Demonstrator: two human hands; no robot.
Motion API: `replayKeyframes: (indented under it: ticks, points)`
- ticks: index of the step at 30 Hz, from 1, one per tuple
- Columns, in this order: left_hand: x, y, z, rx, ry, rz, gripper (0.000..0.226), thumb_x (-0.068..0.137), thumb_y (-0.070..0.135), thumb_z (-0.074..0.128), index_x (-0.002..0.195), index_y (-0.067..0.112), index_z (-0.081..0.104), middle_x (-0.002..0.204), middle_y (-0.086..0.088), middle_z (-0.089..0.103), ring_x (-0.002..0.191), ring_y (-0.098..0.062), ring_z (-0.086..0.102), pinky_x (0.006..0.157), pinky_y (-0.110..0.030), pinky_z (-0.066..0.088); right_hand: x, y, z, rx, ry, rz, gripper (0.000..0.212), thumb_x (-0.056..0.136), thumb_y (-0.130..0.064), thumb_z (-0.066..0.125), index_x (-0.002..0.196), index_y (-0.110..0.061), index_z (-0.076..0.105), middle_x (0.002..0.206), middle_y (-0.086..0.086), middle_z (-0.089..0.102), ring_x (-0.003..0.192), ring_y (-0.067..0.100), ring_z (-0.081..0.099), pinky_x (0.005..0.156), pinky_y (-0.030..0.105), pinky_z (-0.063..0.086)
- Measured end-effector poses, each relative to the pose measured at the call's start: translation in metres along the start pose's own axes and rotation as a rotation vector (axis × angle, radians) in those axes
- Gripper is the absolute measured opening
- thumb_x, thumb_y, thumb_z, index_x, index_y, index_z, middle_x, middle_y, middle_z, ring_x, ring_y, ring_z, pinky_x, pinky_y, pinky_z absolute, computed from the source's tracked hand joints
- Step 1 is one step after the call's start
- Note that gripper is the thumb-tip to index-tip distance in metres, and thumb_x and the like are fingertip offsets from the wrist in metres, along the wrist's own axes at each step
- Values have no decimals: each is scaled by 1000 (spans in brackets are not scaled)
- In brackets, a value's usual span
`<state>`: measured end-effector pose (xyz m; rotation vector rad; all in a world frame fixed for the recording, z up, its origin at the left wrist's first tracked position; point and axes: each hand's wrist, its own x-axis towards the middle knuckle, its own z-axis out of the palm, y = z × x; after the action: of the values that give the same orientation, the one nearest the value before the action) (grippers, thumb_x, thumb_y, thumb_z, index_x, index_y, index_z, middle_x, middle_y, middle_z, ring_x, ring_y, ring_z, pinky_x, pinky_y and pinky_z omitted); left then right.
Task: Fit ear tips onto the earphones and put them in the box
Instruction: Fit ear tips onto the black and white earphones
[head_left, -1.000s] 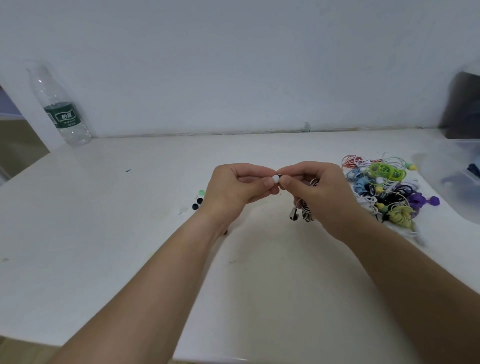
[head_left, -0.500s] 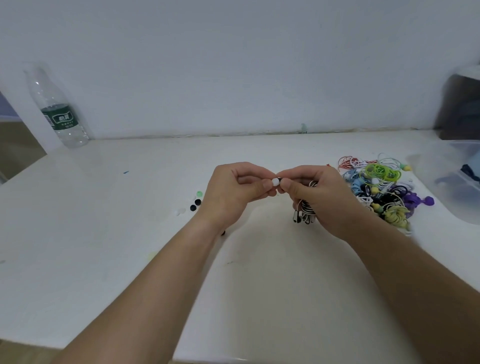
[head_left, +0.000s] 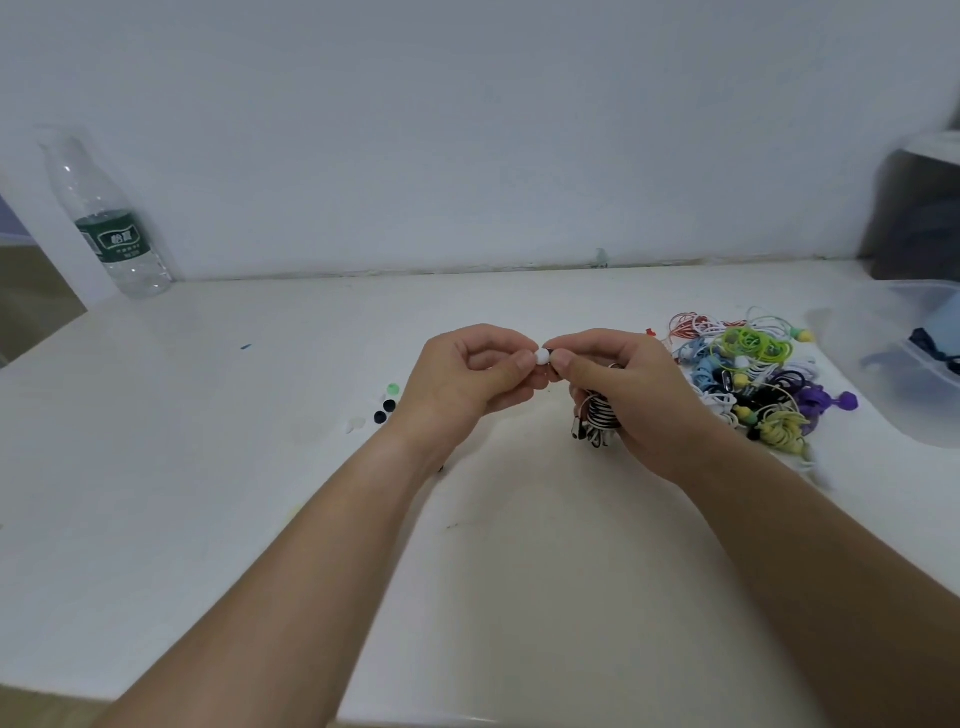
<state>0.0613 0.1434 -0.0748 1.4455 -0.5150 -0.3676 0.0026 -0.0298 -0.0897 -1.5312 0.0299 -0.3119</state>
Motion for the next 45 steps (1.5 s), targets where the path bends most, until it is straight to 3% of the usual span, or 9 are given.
replayKeyframes:
  ticks: [6,14,20,26,29,33,39,43,45]
  points:
    - [1,0,-1,-42,-7,-29,7,91,3,68,89,10,67,86,-17,71,89,-26,72,74,-27,57,1,-1,-3,36,-86,46,14,92,-5,64,97,-11,75,77,8,70,60,14,54,58,28,47]
    - [-1,1,1,-53,-31,-39,1,78,13,76,78,12,75,86,-18,75,84,-23,73,76,-23,57,-1,-2,-5,-10,-101,-6,13,90,-4,66,95,-10,76,74,11,68,58,14,52,56,28,46]
    - [0,4,-2,-33,-21,-49,14,82,15,75,92,6,73,88,-17,75,87,-22,73,76,-25,56,-1,-4,-2,-32,-97,-11,15,92,-7,66,91,-16,78,77,8,70,61,16,53,57,28,46]
    - [-2,7,1,325,60,67,18,97,29,62,103,15,70,91,-1,78,81,-8,68,69,-18,53,2,-2,7,159,25,117,14,96,-8,62,107,-6,71,80,4,68,62,12,53,56,23,46]
    - [-5,5,9,390,-33,-2,26,87,30,76,107,19,65,89,4,77,79,-3,69,74,-18,51,3,-1,7,235,66,144,15,97,-10,61,108,-6,70,79,3,68,64,13,53,60,25,46]
    - [-5,0,14,471,-87,-45,50,68,23,91,105,24,57,96,10,76,88,-16,69,81,-28,55,4,-3,5,288,97,138,15,97,-10,60,105,-7,72,78,1,64,63,11,52,56,25,48]
    - [-4,-6,14,570,-103,25,31,72,12,86,89,20,61,76,7,73,68,-4,67,61,-16,47,5,-3,9,365,142,150,20,97,-8,60,112,2,67,79,4,63,62,10,53,57,23,49]
    - [0,-6,9,595,-58,91,20,76,11,82,80,22,65,69,8,69,68,-17,66,71,-36,53,6,-5,9,347,240,198,17,94,-8,64,109,0,67,80,7,59,60,12,56,53,25,50]
    - [2,-7,5,583,-3,108,17,77,12,79,79,24,67,69,11,69,67,-14,65,73,-33,53,7,-6,7,330,303,236,15,92,-5,67,107,-4,66,83,9,58,61,15,59,59,31,55]
